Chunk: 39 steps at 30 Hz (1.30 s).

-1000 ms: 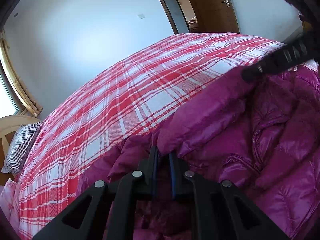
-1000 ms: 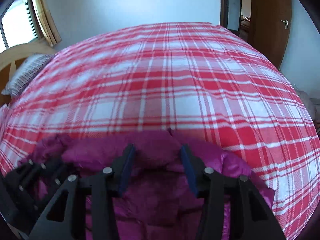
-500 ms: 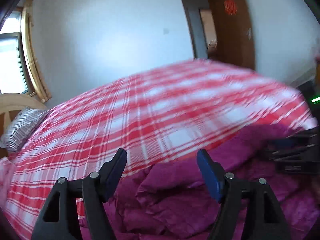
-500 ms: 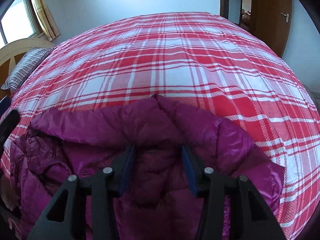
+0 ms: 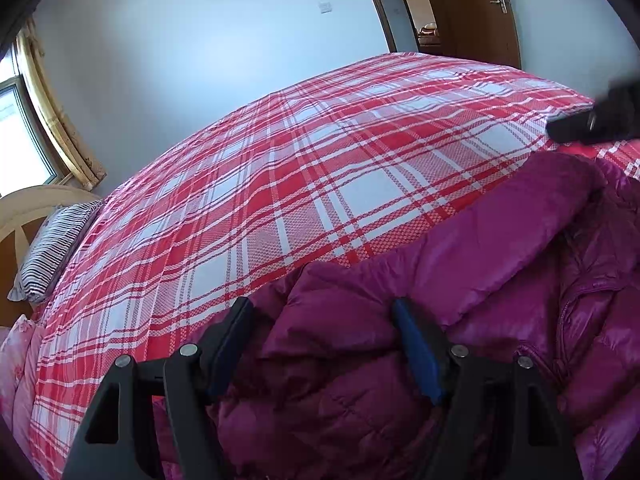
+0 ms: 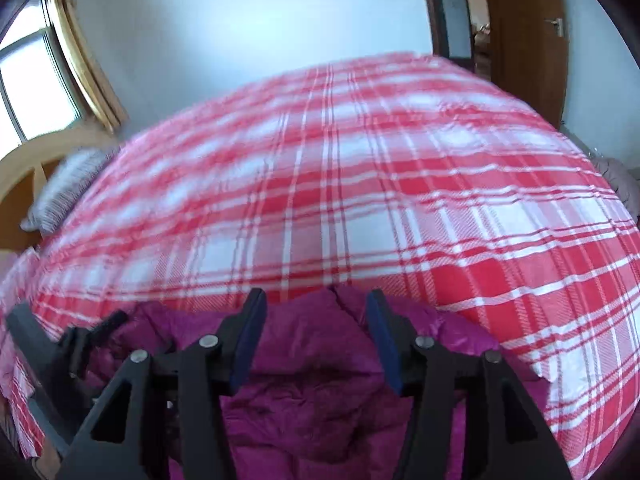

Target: Fold large clothes

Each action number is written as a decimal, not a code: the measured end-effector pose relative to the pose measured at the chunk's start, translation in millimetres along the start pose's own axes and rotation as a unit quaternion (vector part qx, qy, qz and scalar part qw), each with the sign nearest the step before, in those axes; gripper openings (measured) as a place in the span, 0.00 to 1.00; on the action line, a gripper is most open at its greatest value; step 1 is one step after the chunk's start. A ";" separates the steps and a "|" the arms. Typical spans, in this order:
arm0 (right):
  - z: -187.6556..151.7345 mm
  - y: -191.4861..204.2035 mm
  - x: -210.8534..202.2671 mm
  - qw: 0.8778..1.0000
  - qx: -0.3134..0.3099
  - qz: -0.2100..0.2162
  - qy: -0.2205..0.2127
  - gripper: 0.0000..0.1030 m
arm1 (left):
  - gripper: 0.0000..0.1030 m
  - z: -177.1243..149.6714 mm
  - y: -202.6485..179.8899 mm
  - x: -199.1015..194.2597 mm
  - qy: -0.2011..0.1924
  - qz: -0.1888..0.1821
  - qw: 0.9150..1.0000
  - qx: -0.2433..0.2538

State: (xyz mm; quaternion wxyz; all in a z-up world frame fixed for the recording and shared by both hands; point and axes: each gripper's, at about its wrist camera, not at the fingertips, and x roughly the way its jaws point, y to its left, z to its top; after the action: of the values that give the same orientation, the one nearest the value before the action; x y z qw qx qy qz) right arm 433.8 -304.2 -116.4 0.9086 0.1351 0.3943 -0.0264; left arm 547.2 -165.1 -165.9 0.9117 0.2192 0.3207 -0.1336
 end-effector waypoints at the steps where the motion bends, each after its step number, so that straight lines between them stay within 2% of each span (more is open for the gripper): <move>1: -1.4 0.4 8.2 1.000 -0.004 -0.004 0.015 0.48 | 0.71 1.2 3.7 -7.2 -0.011 0.004 1.000 -0.009; 3: -10.9 0.9 16.5 0.999 -0.019 -0.004 0.034 0.42 | 0.71 4.8 13.9 -23.3 -0.036 -0.006 0.999 -0.035; 5: -26.6 -0.7 23.0 0.998 -0.044 -0.023 0.047 0.42 | 0.71 10.3 23.0 -34.4 -0.053 -0.007 0.997 -0.063; 7: -34.8 -5.1 26.7 0.997 -0.050 -0.026 0.047 0.42 | 0.71 14.2 23.4 -30.6 -0.042 0.005 0.997 -0.070; 11: -41.9 -7.3 26.6 0.997 -0.056 -0.035 0.042 0.42 | 0.71 4.1 3.9 4.4 0.030 0.013 0.999 -0.031; 17: -50.3 -9.9 30.6 0.997 -0.064 -0.041 0.028 0.45 | 0.77 -3.5 -0.5 14.4 0.042 0.018 0.998 -0.030; 22: -54.5 2.8 33.7 0.993 -0.088 -0.077 0.018 0.47 | 0.81 -5.2 0.1 18.9 0.049 0.019 0.998 -0.034; 32: -53.5 5.9 35.0 0.991 -0.098 -0.087 0.024 0.47 | 0.85 -5.4 5.6 24.3 0.052 0.013 0.997 -0.052; 34: -47.1 4.5 28.7 0.993 -0.080 -0.081 0.031 0.47 | 0.85 -5.7 6.2 24.4 0.051 0.011 0.997 -0.055; 36: -39.8 4.1 9.5 0.997 -0.045 -0.057 0.001 0.49 | 0.85 -5.7 6.4 24.5 0.051 0.010 0.997 -0.056; 39: -34.0 20.3 -5.2 0.997 -0.058 -0.043 -0.036 0.51 | 0.85 -5.5 6.6 24.4 0.050 0.010 0.997 -0.057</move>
State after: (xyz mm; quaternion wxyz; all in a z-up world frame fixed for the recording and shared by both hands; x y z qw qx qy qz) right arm 409.2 -276.0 -130.3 0.9264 0.0644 0.3679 -0.0475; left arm 565.4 -159.2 -183.4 0.9068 0.1763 0.3710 -0.0947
